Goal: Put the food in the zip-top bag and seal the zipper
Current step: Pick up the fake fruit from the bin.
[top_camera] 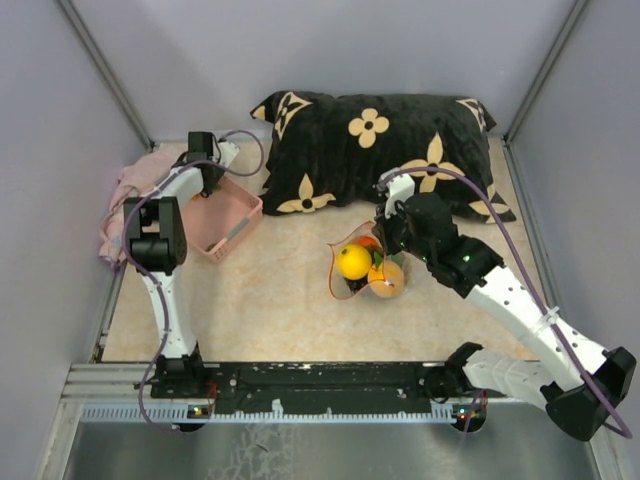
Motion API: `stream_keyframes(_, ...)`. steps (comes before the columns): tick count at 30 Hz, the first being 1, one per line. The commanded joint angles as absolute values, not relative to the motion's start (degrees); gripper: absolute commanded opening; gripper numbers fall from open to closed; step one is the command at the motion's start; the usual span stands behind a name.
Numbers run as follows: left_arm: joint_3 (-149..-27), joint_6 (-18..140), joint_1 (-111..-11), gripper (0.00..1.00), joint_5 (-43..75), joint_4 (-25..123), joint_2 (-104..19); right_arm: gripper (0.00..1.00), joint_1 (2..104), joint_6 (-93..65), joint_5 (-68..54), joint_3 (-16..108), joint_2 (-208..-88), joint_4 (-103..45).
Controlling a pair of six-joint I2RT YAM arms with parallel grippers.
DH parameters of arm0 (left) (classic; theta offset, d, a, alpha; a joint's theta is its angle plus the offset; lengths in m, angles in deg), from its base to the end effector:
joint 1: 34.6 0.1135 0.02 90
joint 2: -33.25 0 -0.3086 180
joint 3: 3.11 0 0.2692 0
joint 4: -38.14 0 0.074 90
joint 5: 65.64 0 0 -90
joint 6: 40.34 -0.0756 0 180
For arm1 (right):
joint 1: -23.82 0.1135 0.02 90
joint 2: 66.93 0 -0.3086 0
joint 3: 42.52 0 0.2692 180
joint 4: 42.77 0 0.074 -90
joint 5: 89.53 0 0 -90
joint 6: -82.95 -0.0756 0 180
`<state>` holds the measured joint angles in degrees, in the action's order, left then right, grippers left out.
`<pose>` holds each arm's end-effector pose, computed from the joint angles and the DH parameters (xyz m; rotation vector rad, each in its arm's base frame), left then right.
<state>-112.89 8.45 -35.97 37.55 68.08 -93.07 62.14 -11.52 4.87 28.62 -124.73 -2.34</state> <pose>0.5627 0.0038 0.1785 0.7801 2.3115 0.5963 0.2001 0.1508 0.3687 -0.5544 1.9885 0.3867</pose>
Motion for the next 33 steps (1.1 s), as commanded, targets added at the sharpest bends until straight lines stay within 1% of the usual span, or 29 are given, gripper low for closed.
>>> stream_keyframes(1, -113.4, 11.5, -36.8, 0.19, 37.3, 69.8, -89.4, 0.00, 61.7, -11.1, 5.0, 30.9, -123.1, -5.7)
stream_keyframes(4, -110.8, 13.5, -36.9, 0.11, 36.6, 67.8, -86.9, 0.00, 61.7, -11.5, 4.9, 30.9, -123.1, -6.0)
stream_keyframes(5, -110.1, 13.9, -36.9, 0.07, 36.2, 67.2, -86.2, 0.00, 61.7, -11.7, 4.8, 30.7, -123.0, -6.2)
stream_keyframes(6, -109.6, 14.4, -36.9, 0.00, 35.9, 66.9, -85.8, 0.00, 61.7, -11.8, 4.8, 30.7, -122.9, -6.2)
stream_keyframes(14, -107.9, 22.5, -37.0, 0.00, 34.2, 69.3, -81.2, 0.00, 61.7, -12.6, 5.1, 29.7, -121.7, -7.3)
stream_keyframes(21, -103.7, 31.8, -37.0, 0.00, 30.7, 72.0, -73.1, 0.00, 61.7, -12.7, 5.0, 29.3, -121.9, -9.1)
stream_keyframes(25, -100.0, 34.1, -37.1, 0.00, 29.5, 70.5, -70.1, 0.00, 61.7, -12.7, 5.3, 29.1, -122.1, -9.6)
stream_keyframes(28, -100.4, 34.2, -37.1, 0.00, 30.7, 73.2, -72.7, 0.00, 61.7, -12.9, 5.3, 28.8, -122.1, -9.9)
stream_keyframes(33, -106.4, 35.4, -37.9, 0.00, 34.8, 81.6, -81.7, 0.00, 61.7, -13.2, 5.5, 27.7, -122.2, -10.6)
